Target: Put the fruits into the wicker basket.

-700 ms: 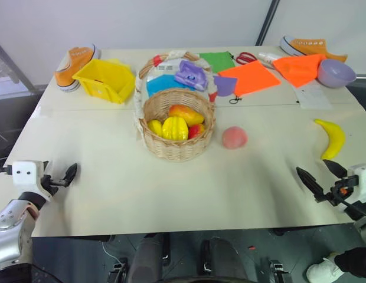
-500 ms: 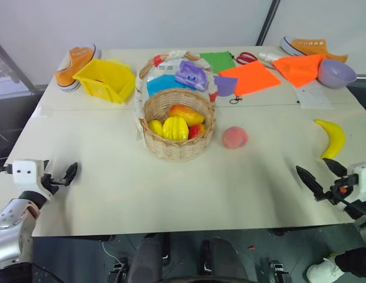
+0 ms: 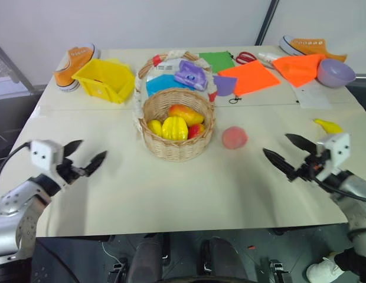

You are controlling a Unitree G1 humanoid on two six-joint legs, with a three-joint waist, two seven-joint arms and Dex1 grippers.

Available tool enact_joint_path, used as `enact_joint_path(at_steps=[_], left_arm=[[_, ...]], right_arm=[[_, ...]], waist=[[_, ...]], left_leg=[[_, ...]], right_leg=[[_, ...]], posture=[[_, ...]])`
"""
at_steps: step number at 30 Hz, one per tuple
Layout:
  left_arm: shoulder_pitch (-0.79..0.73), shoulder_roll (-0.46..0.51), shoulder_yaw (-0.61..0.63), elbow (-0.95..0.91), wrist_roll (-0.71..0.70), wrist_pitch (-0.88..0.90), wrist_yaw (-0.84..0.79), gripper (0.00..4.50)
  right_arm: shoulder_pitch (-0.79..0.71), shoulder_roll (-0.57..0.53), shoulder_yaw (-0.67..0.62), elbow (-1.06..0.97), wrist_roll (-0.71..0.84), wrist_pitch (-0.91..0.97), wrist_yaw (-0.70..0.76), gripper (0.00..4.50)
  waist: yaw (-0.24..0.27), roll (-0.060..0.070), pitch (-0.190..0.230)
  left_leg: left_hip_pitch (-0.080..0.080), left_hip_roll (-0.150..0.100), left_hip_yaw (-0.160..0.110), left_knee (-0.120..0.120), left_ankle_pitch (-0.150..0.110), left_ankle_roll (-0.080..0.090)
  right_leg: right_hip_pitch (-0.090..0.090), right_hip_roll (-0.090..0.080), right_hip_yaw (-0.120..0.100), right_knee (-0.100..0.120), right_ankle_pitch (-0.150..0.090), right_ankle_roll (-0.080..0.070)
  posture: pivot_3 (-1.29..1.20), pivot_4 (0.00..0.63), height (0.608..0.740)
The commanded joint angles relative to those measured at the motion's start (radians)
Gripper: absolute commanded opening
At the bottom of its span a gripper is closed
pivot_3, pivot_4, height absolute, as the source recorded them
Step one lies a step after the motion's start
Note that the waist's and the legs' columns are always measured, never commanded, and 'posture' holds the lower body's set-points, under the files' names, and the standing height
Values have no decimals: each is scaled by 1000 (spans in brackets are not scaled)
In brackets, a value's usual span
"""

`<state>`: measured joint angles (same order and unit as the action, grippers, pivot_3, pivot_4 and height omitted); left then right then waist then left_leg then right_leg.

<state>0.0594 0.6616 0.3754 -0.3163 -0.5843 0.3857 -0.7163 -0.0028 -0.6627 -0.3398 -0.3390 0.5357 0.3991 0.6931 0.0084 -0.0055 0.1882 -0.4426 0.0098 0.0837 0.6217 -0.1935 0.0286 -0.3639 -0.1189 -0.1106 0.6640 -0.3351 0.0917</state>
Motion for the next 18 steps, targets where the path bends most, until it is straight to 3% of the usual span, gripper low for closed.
enact_joint_path(at_steps=[1, 8, 17, 18], left_arm=[[-61, 59, -82, -169, -91, 93, -64, 4500], [-238, 96, -258, -335, -143, 233, -49, 4500], [-250, 71, -302, -372, -150, 271, -10, 4500], [-245, 73, -301, -372, -146, 269, -10, 4500]], right_arm=[[-92, -22, 110, -11, -99, 21, -46, 4487], [-247, 14, 285, 163, -250, 7, -72, 4487], [-329, 80, 314, 353, -272, -45, -33, 4487], [-333, 85, 315, 366, -279, -55, -32, 4244]], waist=[[0, 0, 0], [3, 0, 0], [1, 0, 0], [1, 0, 0]], left_leg=[[0, 0, 0, 0, 0, 0], [0, -1, 1, 1, 3, 1], [0, 0, 2, 2, 5, -1], [0, 0, 2, 2, 5, -1]], right_leg=[[0, 0, 0, 0, 0, 0], [4, 1, 0, 0, 0, 0], [4, 3, -1, 2, 0, 1], [4, 3, -1, 2, 0, 1]], posture=[[0, 150, 729], [0, 150, 729], [0, 150, 729], [0, 150, 729]])
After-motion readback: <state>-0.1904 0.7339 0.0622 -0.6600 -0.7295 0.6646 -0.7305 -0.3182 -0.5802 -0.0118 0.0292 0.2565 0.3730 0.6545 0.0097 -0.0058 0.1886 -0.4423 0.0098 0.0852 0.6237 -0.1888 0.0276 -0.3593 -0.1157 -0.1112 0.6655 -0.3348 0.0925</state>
